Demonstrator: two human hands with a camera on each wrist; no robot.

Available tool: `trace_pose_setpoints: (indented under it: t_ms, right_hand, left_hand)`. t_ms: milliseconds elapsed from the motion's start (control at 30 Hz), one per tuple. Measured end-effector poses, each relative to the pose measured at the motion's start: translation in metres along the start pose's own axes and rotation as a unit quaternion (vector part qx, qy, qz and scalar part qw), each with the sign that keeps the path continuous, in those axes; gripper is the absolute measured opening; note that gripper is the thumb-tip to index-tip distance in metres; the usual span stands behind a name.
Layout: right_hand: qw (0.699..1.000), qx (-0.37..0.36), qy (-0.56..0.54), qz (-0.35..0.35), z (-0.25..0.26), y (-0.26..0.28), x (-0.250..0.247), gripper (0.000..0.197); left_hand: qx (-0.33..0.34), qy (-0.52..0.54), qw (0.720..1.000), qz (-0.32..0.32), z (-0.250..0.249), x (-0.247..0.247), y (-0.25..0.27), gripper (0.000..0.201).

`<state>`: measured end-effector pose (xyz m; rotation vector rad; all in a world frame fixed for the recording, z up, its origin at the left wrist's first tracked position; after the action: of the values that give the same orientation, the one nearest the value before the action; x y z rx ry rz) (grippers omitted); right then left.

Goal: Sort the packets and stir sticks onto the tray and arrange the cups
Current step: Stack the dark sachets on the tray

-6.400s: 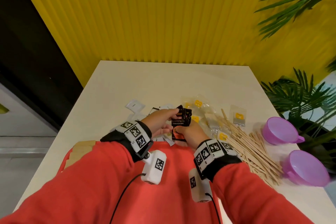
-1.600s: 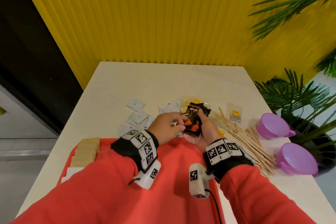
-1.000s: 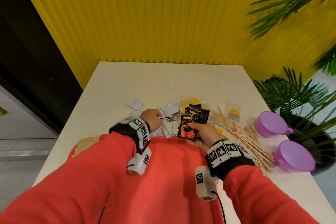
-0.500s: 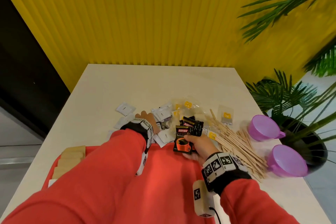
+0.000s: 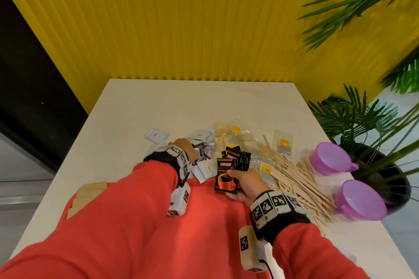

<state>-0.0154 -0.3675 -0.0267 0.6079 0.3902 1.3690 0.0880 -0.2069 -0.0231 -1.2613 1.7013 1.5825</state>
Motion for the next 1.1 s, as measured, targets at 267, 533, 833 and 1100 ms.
trace_pose_setpoints:
  t_ms: [267,533,833,1100]
  right_hand:
    - [1.0,0.008,-0.002,0.002,-0.001,0.002,0.006,0.028]
    - [0.999,0.023,-0.035,0.015,-0.006,0.004,0.027,0.017]
    - [0.997,0.016,-0.072,0.015,-0.001,0.011,0.034,0.004]
    - [0.994,-0.001,-0.096,0.054,0.006,0.026,0.036,0.012]
  left_hand:
    - [0.025,0.244,0.968,-0.046,0.032,-0.036,0.016,0.045]
    - [0.086,0.426,0.894,-0.108,0.048,-0.046,0.044,0.031]
    - [0.124,0.45,0.884,-0.025,0.038,-0.016,0.071,0.023]
    - [0.171,0.373,0.911,-0.033,0.013,0.005,0.09,0.031]
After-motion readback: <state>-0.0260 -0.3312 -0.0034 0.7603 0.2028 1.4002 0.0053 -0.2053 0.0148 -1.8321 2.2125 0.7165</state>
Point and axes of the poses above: each hand's wrist, its own y-axis away from the middle knuckle, its own x-axis out of the palm, z = x × y, the point moved 4 cm from there along -y, towards the middle knuckle, and after that the axes turned 7 degrees about -x, right-handed, at the moved point
